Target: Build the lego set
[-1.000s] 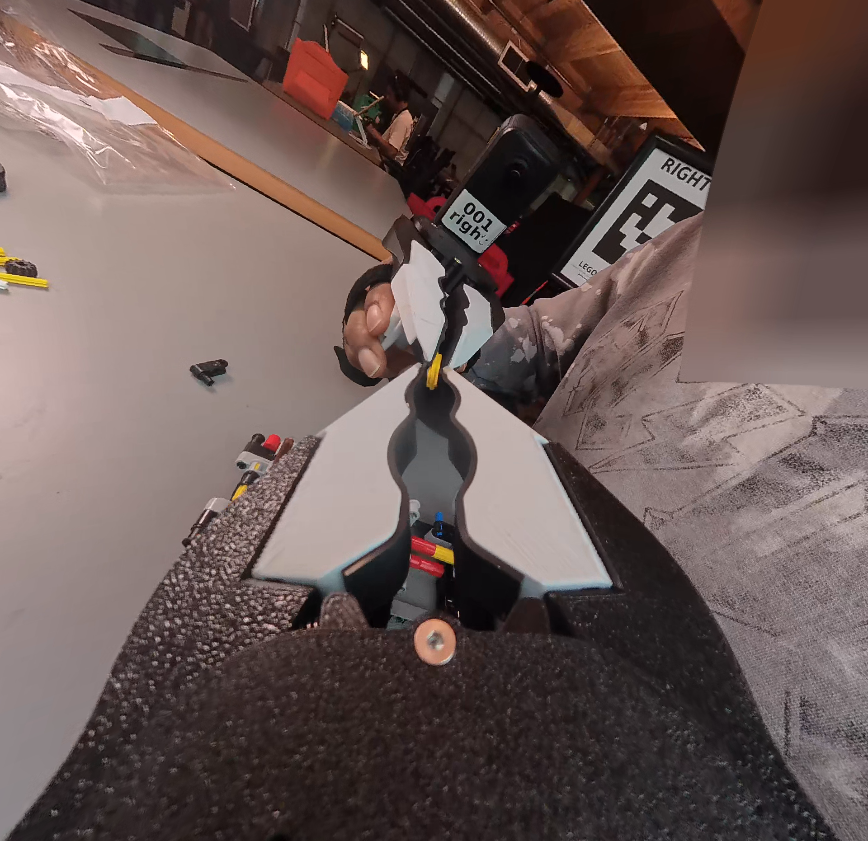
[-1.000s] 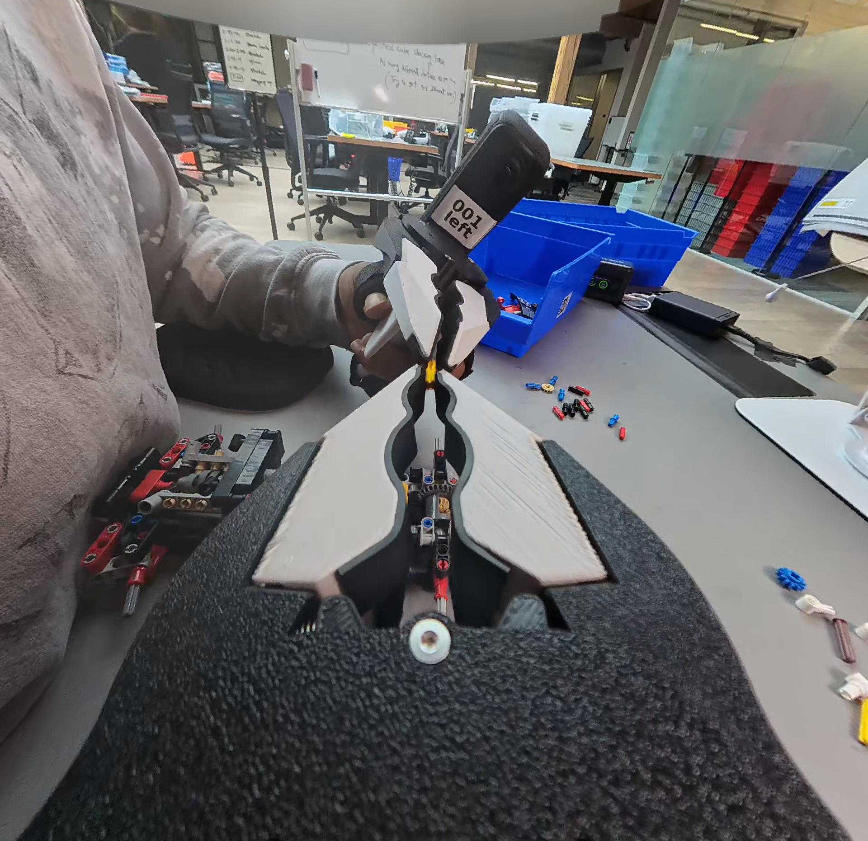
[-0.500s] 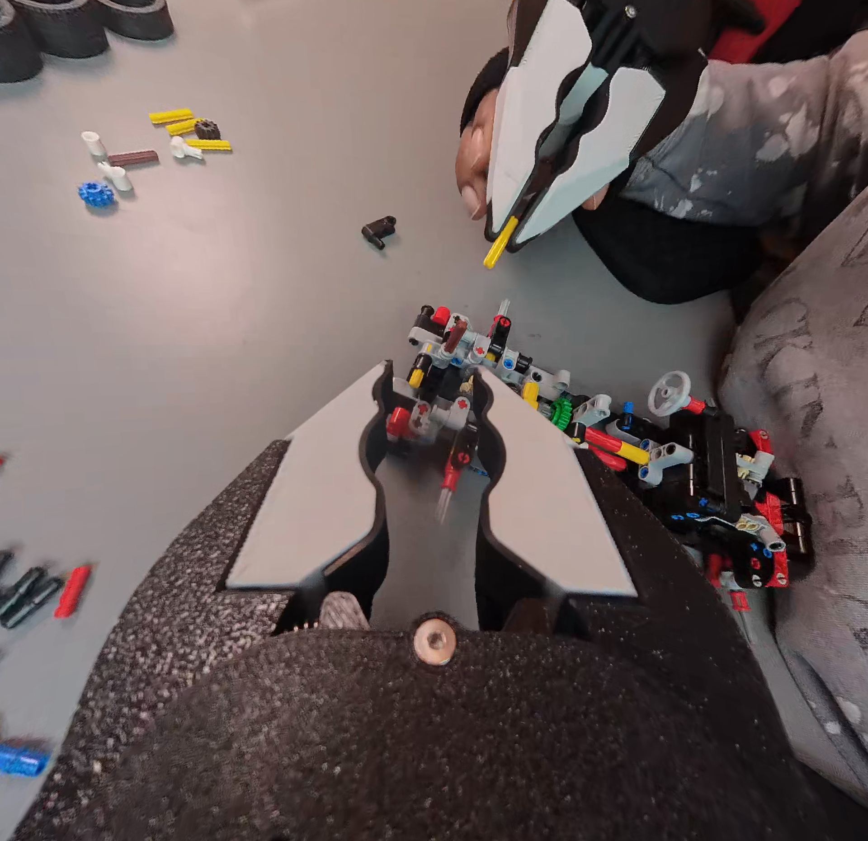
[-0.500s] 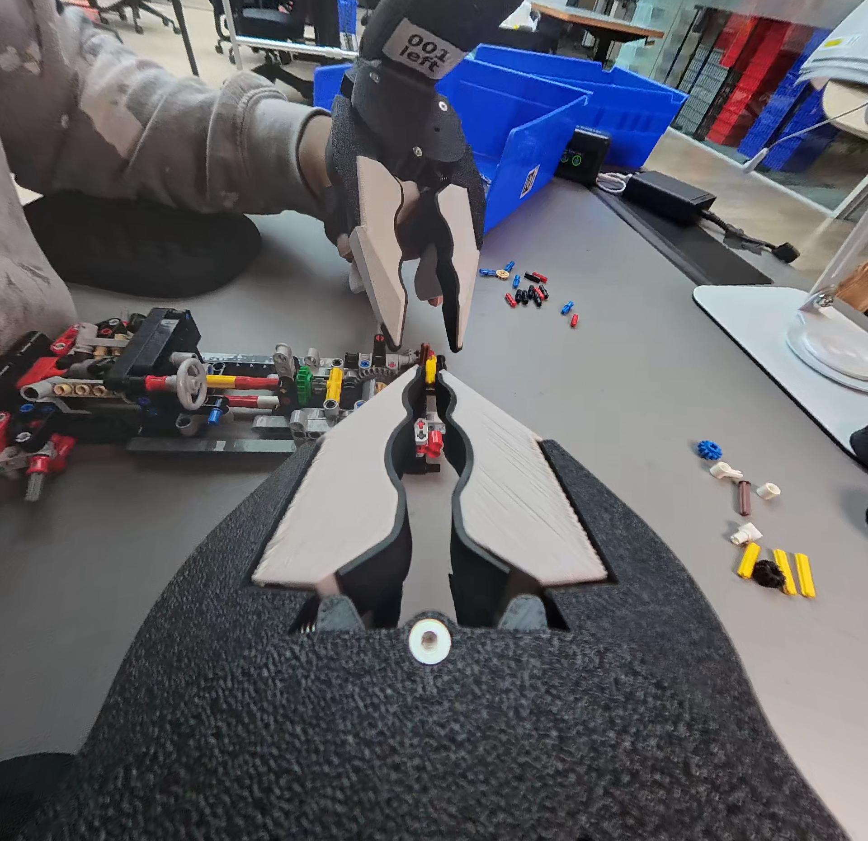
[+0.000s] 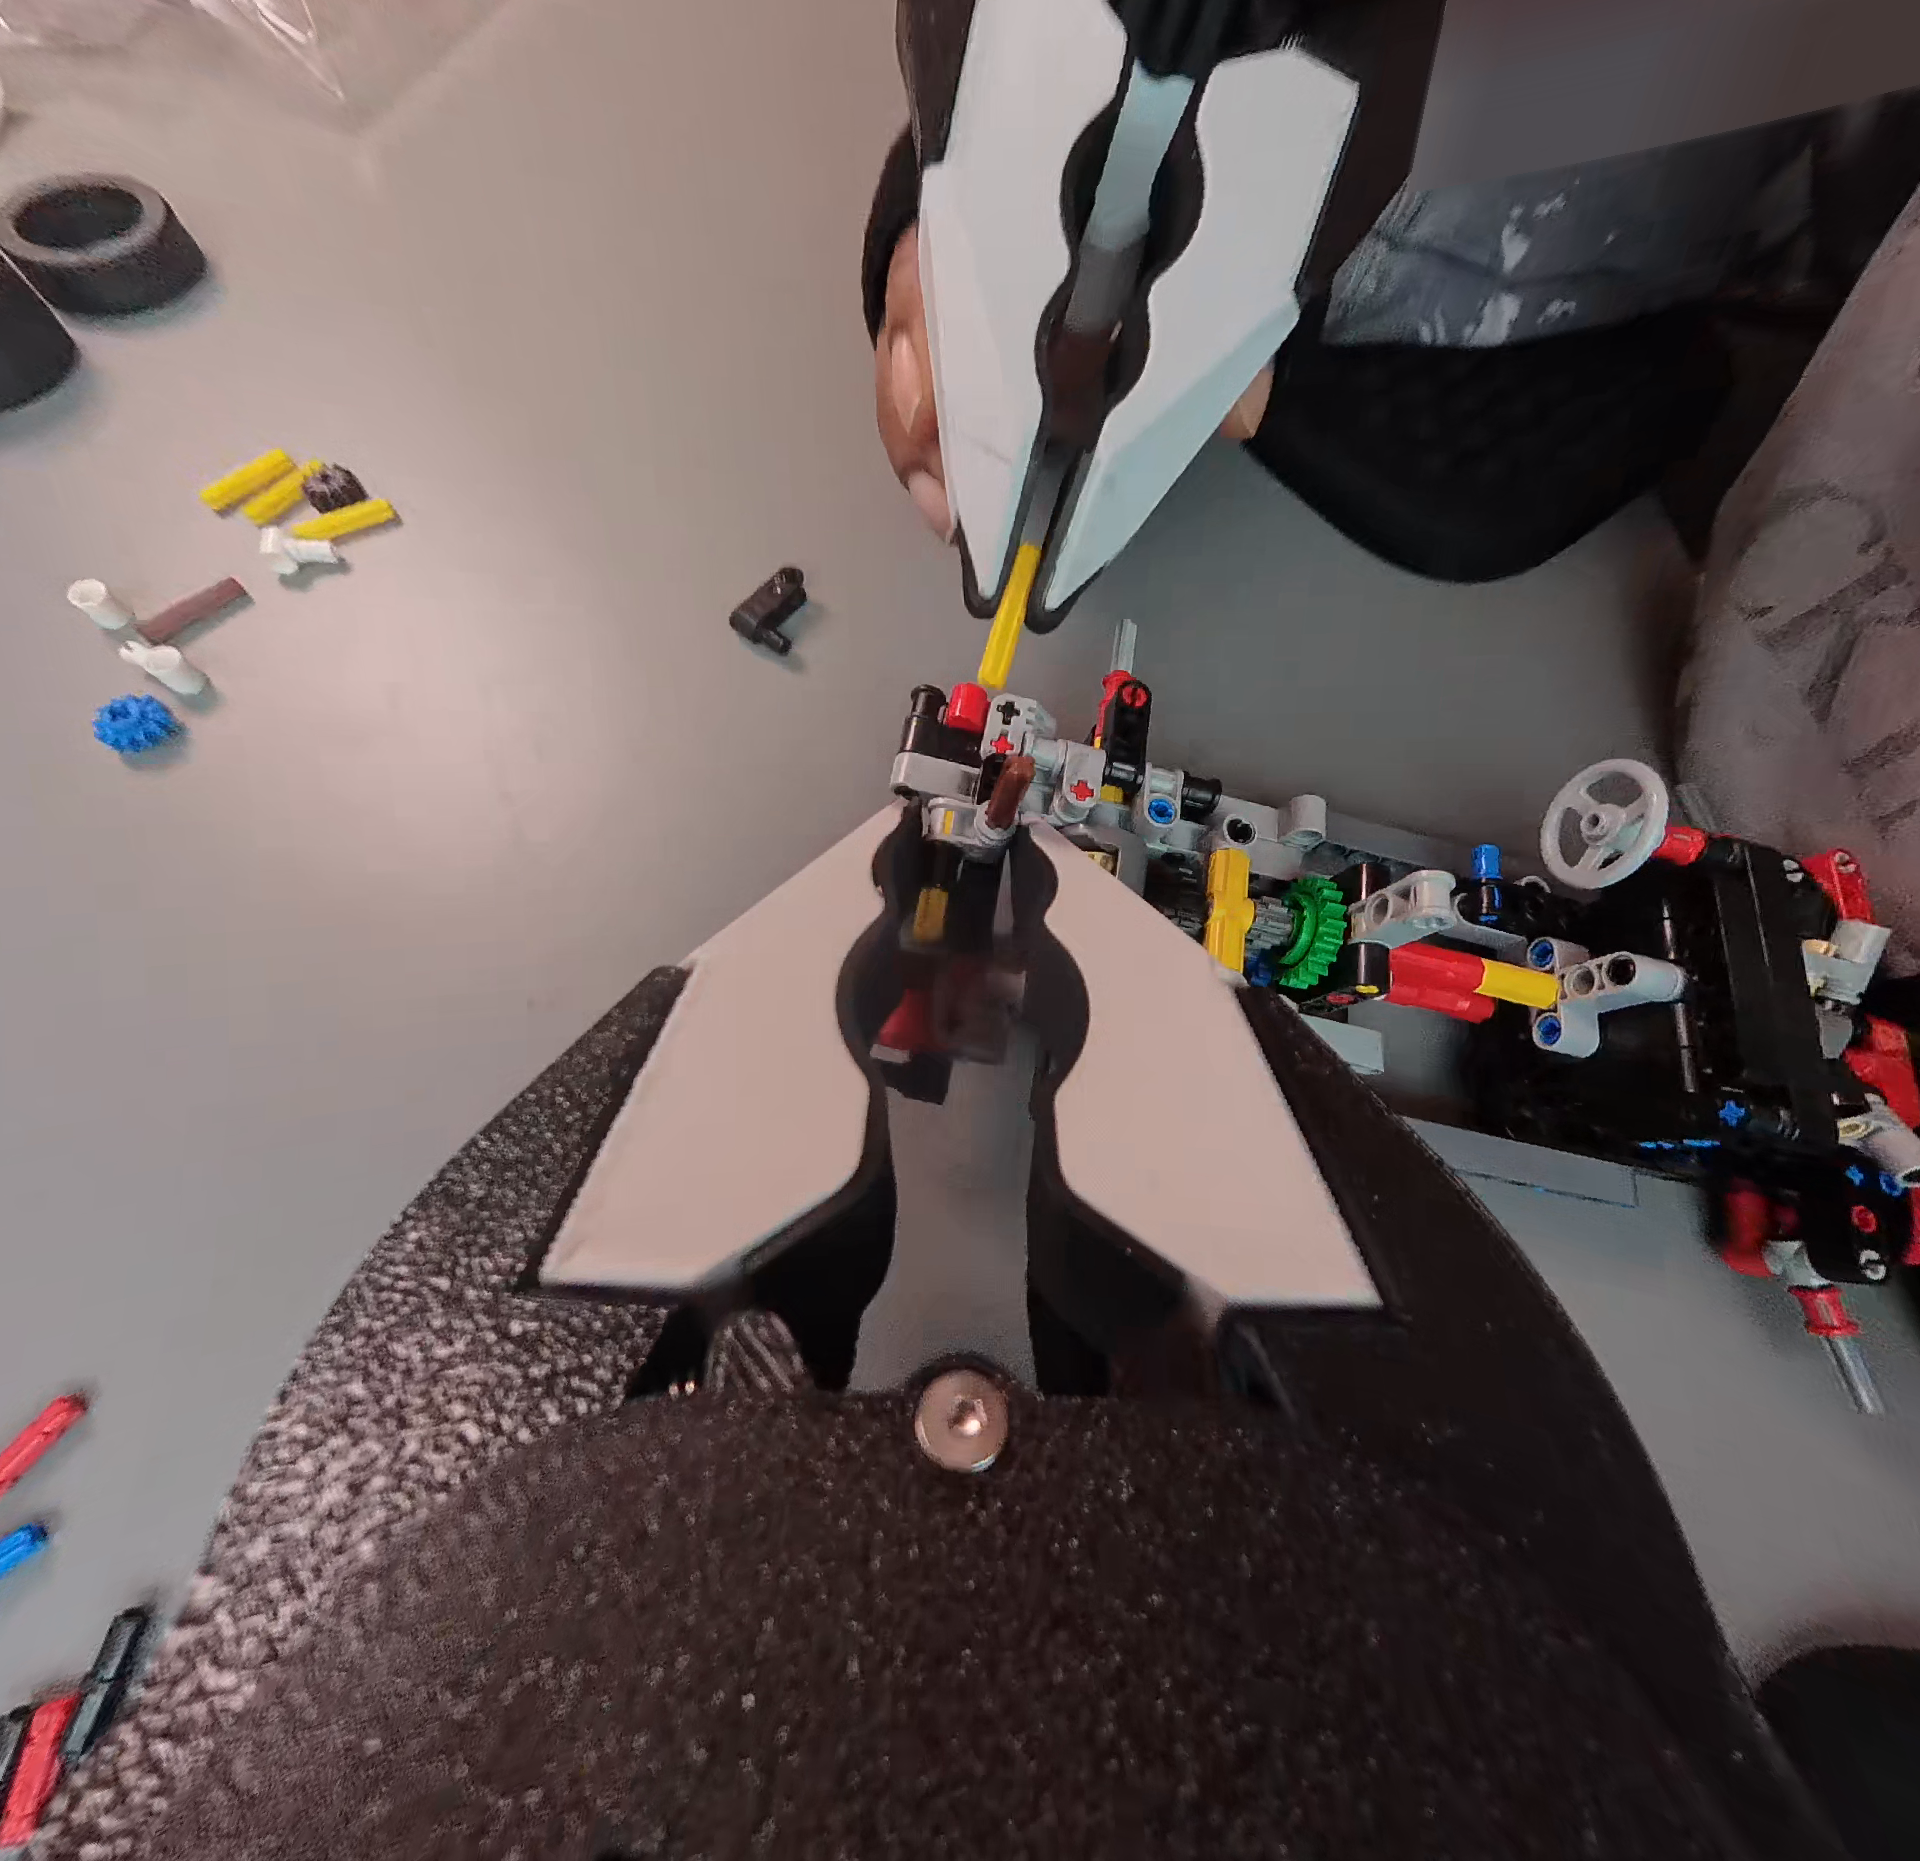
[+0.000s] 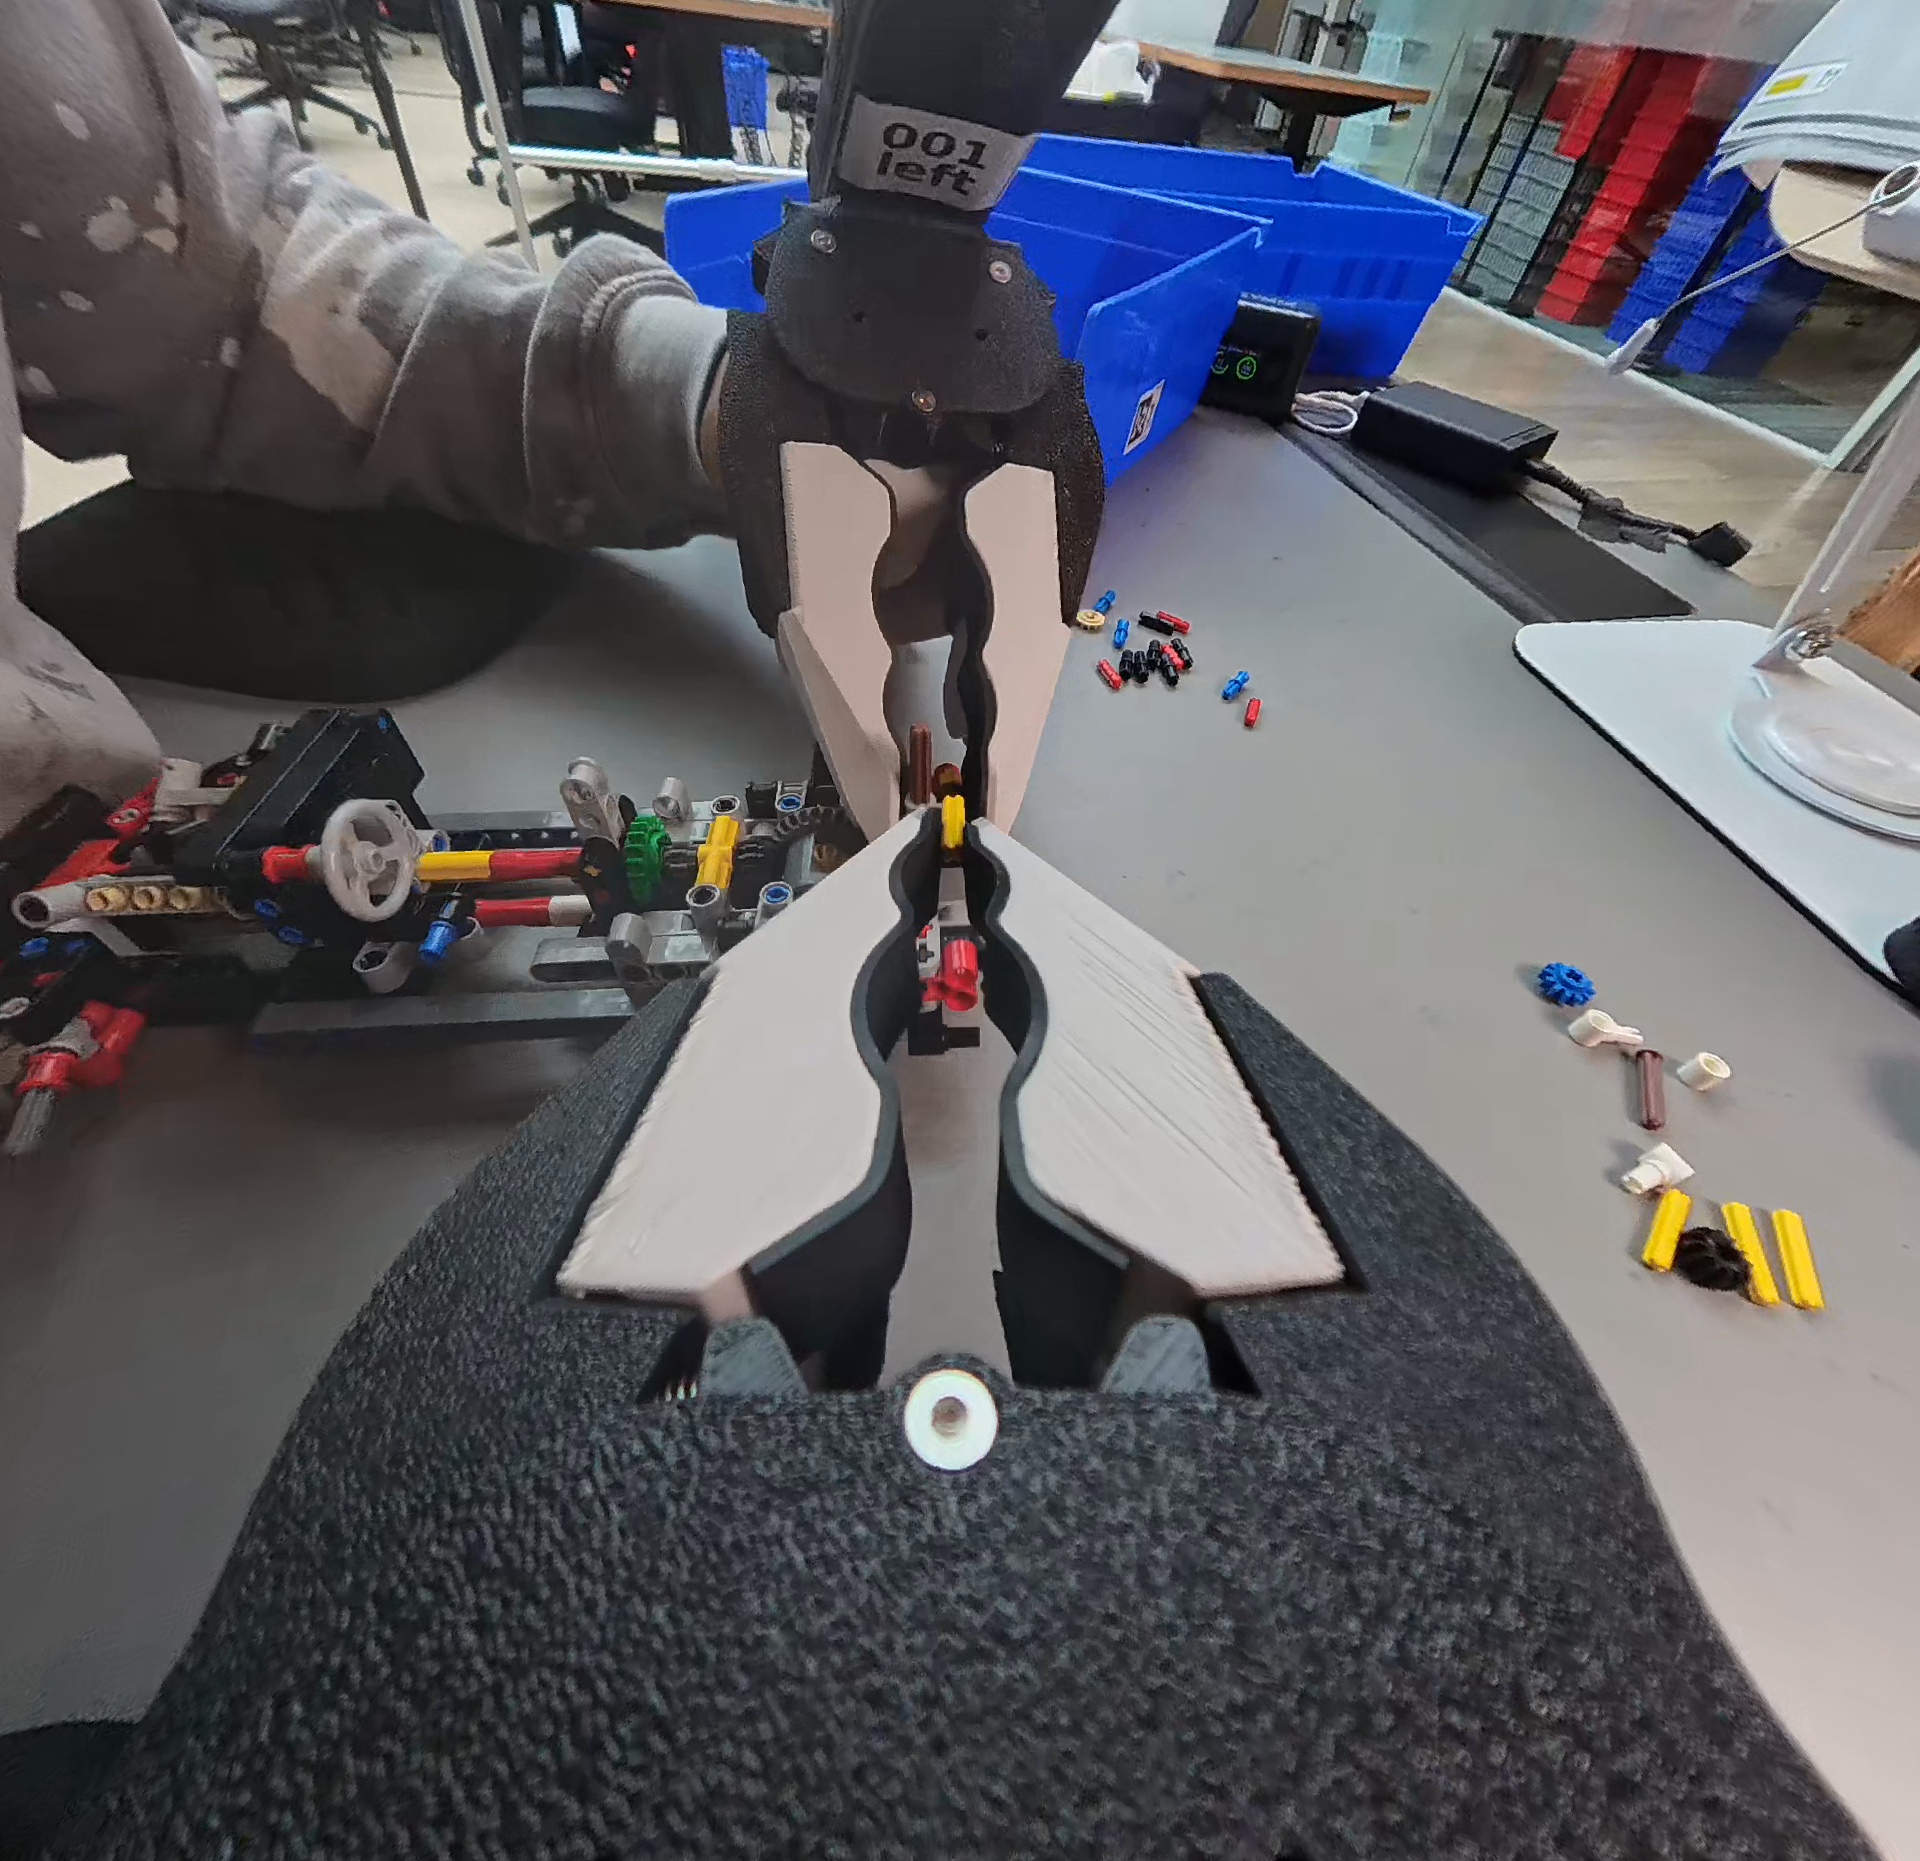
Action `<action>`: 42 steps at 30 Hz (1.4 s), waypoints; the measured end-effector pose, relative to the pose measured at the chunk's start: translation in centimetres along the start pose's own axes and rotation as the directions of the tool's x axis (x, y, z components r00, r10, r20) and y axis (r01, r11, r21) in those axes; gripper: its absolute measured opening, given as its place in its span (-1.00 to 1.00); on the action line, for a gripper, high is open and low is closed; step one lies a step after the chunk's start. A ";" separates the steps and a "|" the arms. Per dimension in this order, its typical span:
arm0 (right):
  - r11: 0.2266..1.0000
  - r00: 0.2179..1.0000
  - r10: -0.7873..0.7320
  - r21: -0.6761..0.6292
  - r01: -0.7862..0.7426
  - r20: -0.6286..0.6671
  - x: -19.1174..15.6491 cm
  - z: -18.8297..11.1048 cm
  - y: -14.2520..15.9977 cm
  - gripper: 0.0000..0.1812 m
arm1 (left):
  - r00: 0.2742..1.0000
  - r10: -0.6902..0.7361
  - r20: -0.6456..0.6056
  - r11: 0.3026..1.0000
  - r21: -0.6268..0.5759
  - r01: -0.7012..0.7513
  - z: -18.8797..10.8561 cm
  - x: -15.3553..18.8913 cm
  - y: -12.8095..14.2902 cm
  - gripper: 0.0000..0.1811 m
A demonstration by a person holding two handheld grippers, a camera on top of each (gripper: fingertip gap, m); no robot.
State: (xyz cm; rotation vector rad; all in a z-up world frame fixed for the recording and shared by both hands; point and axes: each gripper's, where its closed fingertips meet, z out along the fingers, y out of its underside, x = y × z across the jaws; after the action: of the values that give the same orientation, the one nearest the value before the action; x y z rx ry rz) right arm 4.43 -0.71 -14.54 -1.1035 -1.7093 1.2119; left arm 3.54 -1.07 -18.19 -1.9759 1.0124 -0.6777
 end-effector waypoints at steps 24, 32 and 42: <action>0.996 0.997 -0.072 0.060 0.072 0.005 -0.4 0.9 -1.6 -1.00 | 0.998 0.019 -0.062 0.972 0.234 -0.004 -1.9 1.1 -2.8 -0.85; 0.909 0.908 -0.417 -0.007 0.418 0.037 -0.8 0.8 -1.4 -0.99 | 0.992 0.005 -0.126 0.979 0.204 0.021 -1.6 1.4 -2.5 -0.85; 0.774 0.770 -0.633 0.051 0.631 0.085 -1.2 1.1 -1.4 -0.99 | 0.982 -0.036 -0.184 0.973 0.216 0.076 -1.8 1.8 -2.6 -0.87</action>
State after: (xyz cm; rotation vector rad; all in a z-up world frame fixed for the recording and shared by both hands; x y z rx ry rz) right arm 3.53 -2.42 -13.63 -0.3765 -1.9167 0.8441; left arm 4.26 -2.36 -14.90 -1.7769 0.9434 -0.9714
